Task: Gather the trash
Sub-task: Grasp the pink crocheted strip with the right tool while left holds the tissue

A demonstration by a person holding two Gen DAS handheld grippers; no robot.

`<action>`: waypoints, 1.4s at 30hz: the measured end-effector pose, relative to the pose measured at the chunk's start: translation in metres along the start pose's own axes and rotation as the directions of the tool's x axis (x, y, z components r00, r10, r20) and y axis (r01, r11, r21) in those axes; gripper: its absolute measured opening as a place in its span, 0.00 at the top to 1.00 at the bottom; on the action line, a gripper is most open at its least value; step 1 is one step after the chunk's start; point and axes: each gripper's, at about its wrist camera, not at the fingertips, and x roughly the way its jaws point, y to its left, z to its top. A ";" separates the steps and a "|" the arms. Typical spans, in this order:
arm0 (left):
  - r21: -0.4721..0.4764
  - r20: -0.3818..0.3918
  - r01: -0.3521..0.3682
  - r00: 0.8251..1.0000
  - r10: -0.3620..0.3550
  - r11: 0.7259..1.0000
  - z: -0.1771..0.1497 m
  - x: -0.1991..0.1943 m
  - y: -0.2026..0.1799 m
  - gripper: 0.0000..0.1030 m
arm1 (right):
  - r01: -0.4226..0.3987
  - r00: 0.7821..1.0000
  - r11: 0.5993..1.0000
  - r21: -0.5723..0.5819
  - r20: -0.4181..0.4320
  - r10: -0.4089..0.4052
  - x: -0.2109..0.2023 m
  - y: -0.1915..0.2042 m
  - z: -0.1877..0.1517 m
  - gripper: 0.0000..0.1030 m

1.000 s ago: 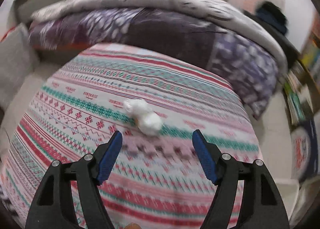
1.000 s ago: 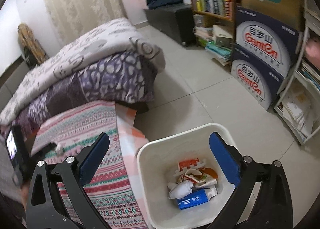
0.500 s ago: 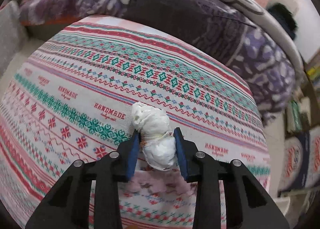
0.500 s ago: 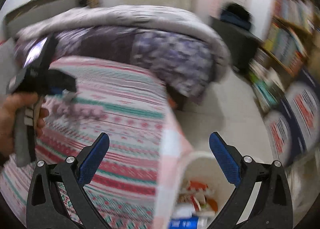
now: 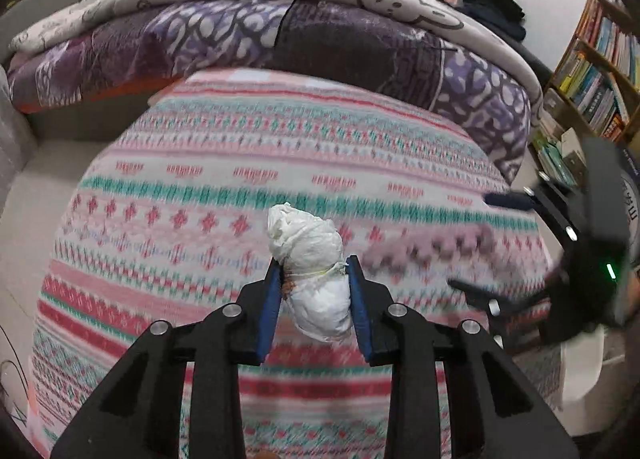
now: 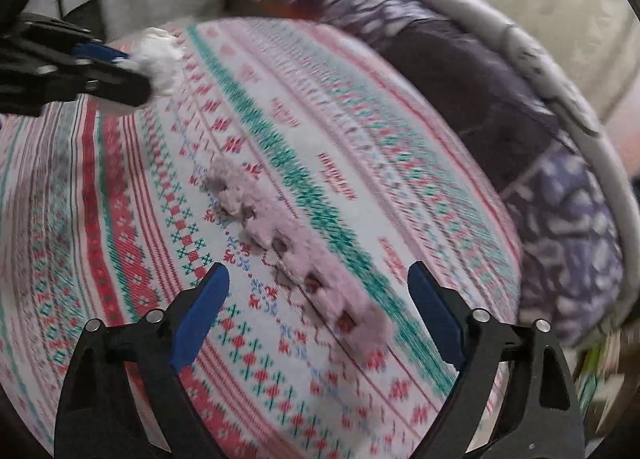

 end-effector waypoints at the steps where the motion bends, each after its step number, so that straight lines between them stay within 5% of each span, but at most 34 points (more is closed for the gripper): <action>1: -0.005 -0.007 0.008 1.000 -0.008 1.000 -0.005 0.001 0.003 0.69 | -0.012 1.000 1.000 -0.011 -0.012 0.012 0.005 0.001 0.000 0.20; 6: -0.008 -0.035 0.029 0.999 -0.030 1.000 -0.022 0.009 0.008 0.69 | -0.087 0.996 0.996 0.004 0.001 0.087 0.013 -0.010 0.009 0.33; 9: 0.007 -0.036 0.023 0.999 -0.023 1.000 -0.027 0.007 0.010 0.69 | -0.100 0.995 0.994 0.045 0.008 0.099 0.015 -0.017 0.010 0.54; 10: 0.010 -0.035 0.017 0.999 -0.017 1.000 -0.029 0.006 0.012 0.69 | -0.096 0.995 0.993 0.063 0.008 0.096 0.013 -0.019 0.007 0.72; 11: 0.008 -0.033 0.012 0.999 -0.012 1.000 -0.030 0.005 0.014 0.69 | -0.102 0.995 0.991 0.087 0.002 0.103 0.012 -0.020 0.004 0.78; 18: -0.046 -0.016 -0.053 0.999 0.052 0.998 -0.034 -0.028 0.028 0.69 | -0.039 0.999 0.952 0.303 -0.015 0.046 -0.004 0.006 -0.014 0.79; 25: -0.097 0.077 -0.106 0.991 0.113 0.990 -0.041 -0.100 0.022 0.69 | -0.027 0.995 0.896 0.444 0.102 -0.021 -0.083 0.060 0.001 0.79; 34: -0.130 0.248 -0.147 0.953 0.176 0.981 -0.047 -0.186 -0.012 0.69 | 0.013 0.953 0.825 0.565 0.242 -0.181 -0.200 0.084 -0.010 0.79; 42: -0.149 0.343 -0.109 0.926 0.155 0.983 -0.061 -0.217 -0.065 0.69 | 0.038 0.924 0.741 0.671 0.259 -0.282 -0.246 0.072 -0.058 0.79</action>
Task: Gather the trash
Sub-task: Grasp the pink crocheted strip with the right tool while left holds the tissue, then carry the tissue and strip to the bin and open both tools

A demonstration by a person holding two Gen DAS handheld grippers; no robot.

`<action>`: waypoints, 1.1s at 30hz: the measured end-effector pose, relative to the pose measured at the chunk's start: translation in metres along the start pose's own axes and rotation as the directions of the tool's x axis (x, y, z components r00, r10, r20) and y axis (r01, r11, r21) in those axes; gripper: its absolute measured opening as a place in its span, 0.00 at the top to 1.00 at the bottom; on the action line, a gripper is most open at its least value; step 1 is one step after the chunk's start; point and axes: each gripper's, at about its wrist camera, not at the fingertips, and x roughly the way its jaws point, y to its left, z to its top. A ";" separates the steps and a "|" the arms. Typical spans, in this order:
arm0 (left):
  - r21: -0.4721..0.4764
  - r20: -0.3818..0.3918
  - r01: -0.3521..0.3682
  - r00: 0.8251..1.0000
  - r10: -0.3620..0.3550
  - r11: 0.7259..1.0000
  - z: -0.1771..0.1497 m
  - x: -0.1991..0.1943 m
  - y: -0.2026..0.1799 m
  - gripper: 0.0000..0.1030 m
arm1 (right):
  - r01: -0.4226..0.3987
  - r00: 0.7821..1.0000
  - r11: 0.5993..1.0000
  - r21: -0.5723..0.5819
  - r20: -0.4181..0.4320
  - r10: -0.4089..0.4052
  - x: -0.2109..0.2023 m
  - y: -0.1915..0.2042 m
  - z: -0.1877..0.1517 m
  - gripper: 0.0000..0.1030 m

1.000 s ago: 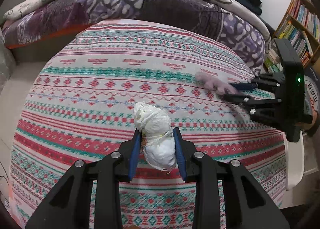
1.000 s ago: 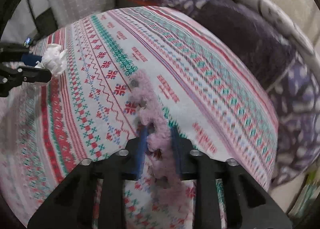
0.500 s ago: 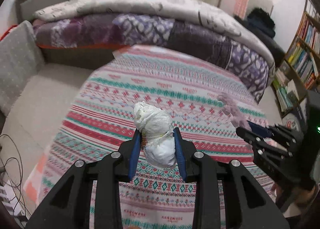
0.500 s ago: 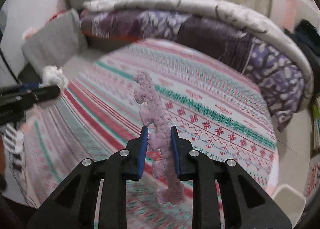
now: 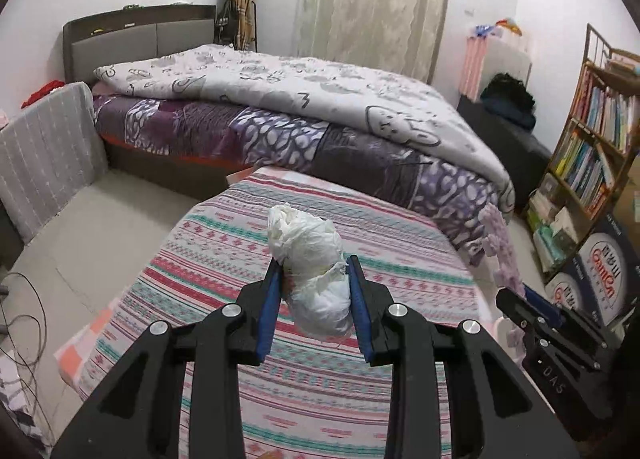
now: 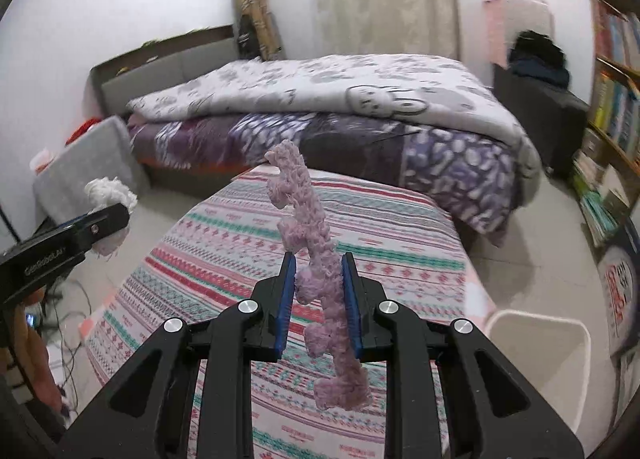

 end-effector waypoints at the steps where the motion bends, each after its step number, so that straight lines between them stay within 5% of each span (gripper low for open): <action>1: -0.007 0.004 0.003 1.000 -0.003 1.000 -0.002 -0.001 -0.006 0.69 | 0.012 1.000 1.000 0.017 0.006 -0.012 -0.004 -0.007 -0.003 0.79; 14: 0.114 0.077 -0.007 0.997 -0.002 0.993 -0.044 0.015 -0.100 0.69 | 0.144 0.989 0.977 0.158 0.012 -0.148 -0.008 -0.085 -0.038 0.79; 33: 0.203 0.049 0.075 0.995 -0.087 0.976 -0.066 0.024 -0.164 0.68 | 0.283 0.956 0.918 0.278 0.000 -0.294 -0.039 -0.158 -0.050 0.78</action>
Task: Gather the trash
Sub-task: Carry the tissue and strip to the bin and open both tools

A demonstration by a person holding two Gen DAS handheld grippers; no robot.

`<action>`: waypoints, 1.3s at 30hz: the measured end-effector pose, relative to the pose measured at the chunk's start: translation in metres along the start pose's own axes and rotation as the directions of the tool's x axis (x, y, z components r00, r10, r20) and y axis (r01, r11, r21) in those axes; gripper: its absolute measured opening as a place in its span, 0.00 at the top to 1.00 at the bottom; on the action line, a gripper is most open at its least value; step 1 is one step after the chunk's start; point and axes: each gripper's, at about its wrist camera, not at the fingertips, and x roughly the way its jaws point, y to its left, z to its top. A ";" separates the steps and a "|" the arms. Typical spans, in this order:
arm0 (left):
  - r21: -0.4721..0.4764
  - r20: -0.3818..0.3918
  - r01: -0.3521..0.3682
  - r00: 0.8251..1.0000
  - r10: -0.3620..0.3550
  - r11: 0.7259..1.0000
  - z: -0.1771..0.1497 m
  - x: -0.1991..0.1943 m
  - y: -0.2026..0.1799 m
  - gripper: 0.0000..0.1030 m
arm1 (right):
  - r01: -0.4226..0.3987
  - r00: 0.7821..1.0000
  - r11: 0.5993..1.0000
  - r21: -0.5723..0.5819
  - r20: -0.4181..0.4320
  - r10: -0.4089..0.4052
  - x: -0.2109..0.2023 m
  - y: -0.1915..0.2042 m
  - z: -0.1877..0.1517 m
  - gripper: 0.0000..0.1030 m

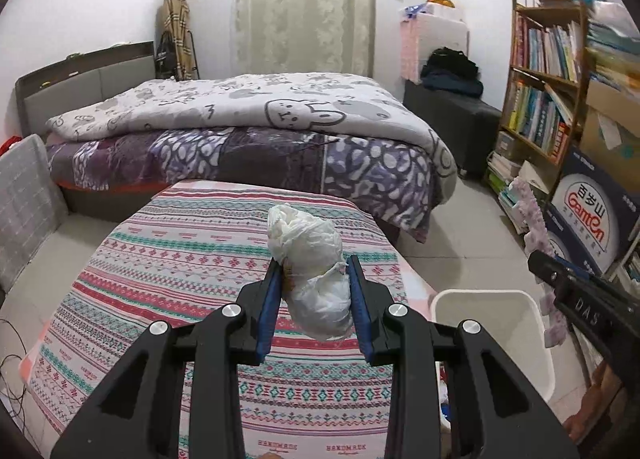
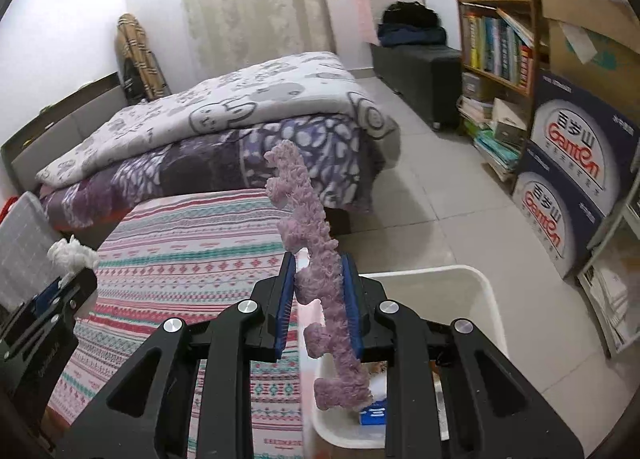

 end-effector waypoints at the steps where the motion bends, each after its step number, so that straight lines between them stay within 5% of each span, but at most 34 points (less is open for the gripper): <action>1: 0.005 -0.002 0.004 1.000 -0.004 1.000 -0.001 0.000 -0.002 0.68 | 0.012 1.000 1.000 0.009 -0.005 -0.012 0.000 -0.004 0.000 0.78; 11: 0.042 -0.051 0.099 0.994 -0.096 0.994 -0.008 0.011 -0.041 0.68 | 0.117 0.992 0.988 0.103 -0.056 -0.112 0.003 -0.050 0.001 0.75; 14: 0.070 -0.060 0.126 0.991 -0.122 0.990 -0.011 0.012 -0.058 0.68 | 0.144 0.989 0.979 0.146 -0.058 -0.137 0.000 -0.066 0.003 0.58; 29: 0.108 -0.196 0.266 0.950 -0.241 0.958 -0.031 0.038 -0.157 0.68 | 0.199 0.977 0.918 0.343 0.000 -0.212 -0.034 -0.149 0.022 0.39; 32: 0.093 -0.212 0.296 0.939 -0.271 0.951 -0.027 0.041 -0.173 0.65 | 0.210 0.971 0.908 0.361 0.028 -0.236 -0.042 -0.157 0.026 0.32; 35: 0.066 -0.220 0.319 0.929 -0.298 0.946 -0.021 0.040 -0.179 0.52 | 0.215 0.966 0.899 0.382 0.049 -0.252 -0.051 -0.165 0.028 0.22; 39: 0.062 -0.198 0.291 0.941 -0.274 0.955 -0.015 0.028 -0.174 0.44 | 0.210 0.964 0.901 0.378 0.074 -0.256 -0.060 -0.162 0.030 0.12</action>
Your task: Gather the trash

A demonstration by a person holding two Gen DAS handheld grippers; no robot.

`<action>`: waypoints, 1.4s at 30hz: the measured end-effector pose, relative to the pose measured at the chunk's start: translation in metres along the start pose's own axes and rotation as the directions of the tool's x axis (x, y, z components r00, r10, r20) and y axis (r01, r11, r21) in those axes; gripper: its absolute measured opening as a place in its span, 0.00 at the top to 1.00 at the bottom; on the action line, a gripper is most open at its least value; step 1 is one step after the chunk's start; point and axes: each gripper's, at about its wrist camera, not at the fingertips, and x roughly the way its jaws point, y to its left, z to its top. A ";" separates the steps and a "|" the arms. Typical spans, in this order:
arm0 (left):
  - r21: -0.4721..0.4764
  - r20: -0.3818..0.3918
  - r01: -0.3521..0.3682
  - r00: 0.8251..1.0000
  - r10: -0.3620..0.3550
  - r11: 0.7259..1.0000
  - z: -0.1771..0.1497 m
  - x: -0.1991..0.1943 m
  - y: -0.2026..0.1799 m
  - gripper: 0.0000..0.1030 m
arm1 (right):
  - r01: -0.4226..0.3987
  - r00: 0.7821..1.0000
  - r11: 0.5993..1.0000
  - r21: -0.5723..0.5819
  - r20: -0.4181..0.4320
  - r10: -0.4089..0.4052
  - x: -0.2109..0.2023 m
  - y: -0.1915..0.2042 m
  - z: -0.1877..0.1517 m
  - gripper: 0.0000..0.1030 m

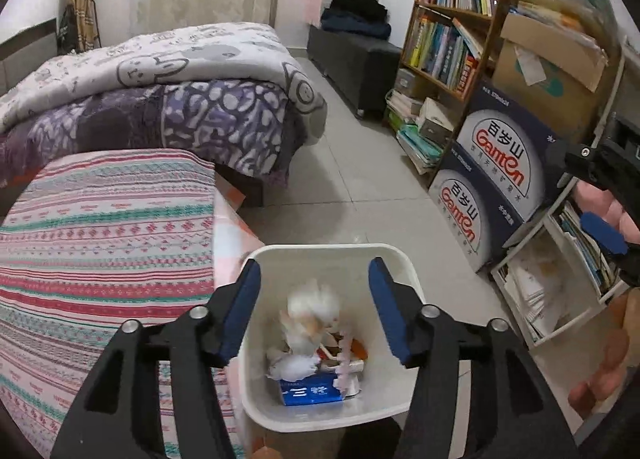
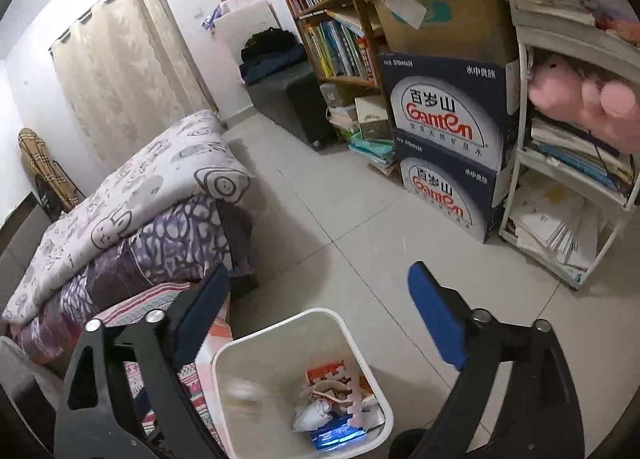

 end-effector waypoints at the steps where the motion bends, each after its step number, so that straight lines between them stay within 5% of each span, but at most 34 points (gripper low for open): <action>1: 0.001 0.008 -0.015 1.000 0.015 1.000 -0.001 -0.006 0.002 0.43 | 0.003 1.000 1.000 -0.016 0.011 -0.003 -0.003 0.003 -0.001 0.10; 9: -0.042 0.127 -0.135 0.982 0.139 0.990 -0.010 -0.074 0.035 0.16 | 0.036 0.993 0.984 -0.174 0.121 -0.015 -0.035 0.037 -0.018 0.07; 13: -0.066 0.273 -0.229 0.932 0.238 0.971 -0.021 -0.121 0.059 0.06 | 0.069 0.981 0.964 -0.258 0.193 -0.018 -0.065 0.061 -0.040 0.07; 15: -0.081 0.341 -0.288 0.891 0.298 0.954 -0.027 -0.143 0.071 0.06 | 0.058 0.976 0.958 -0.280 0.216 0.004 -0.079 0.069 -0.054 0.07; 17: -0.099 0.364 -0.299 0.877 0.314 0.949 -0.032 -0.155 0.084 0.06 | 0.059 0.975 0.954 -0.294 0.223 0.009 -0.090 0.077 -0.072 0.07; 21: -0.135 0.326 -0.270 0.897 0.300 0.953 -0.047 -0.160 0.109 0.06 | 0.025 0.980 0.962 -0.273 0.195 0.030 -0.097 0.083 -0.102 0.07; 25: -0.130 0.300 -0.329 0.886 0.354 0.935 -0.066 -0.147 0.119 0.06 | 0.010 0.986 0.947 -0.323 0.161 0.045 -0.089 0.095 -0.128 0.07; 27: -0.147 0.269 -0.329 0.894 0.358 0.933 -0.072 -0.142 0.126 0.06 | 0.032 0.983 0.934 -0.356 0.180 0.035 -0.089 0.101 -0.139 0.07; 29: -0.164 0.234 -0.326 0.904 0.358 0.931 -0.074 -0.139 0.132 0.06 | 0.037 0.982 0.929 -0.368 0.188 0.035 -0.087 0.104 -0.144 0.07; 42: -0.173 0.199 -0.356 0.901 0.387 0.918 -0.079 -0.135 0.141 0.06 | 0.006 0.983 0.919 -0.395 0.173 0.067 -0.085 0.114 -0.155 0.07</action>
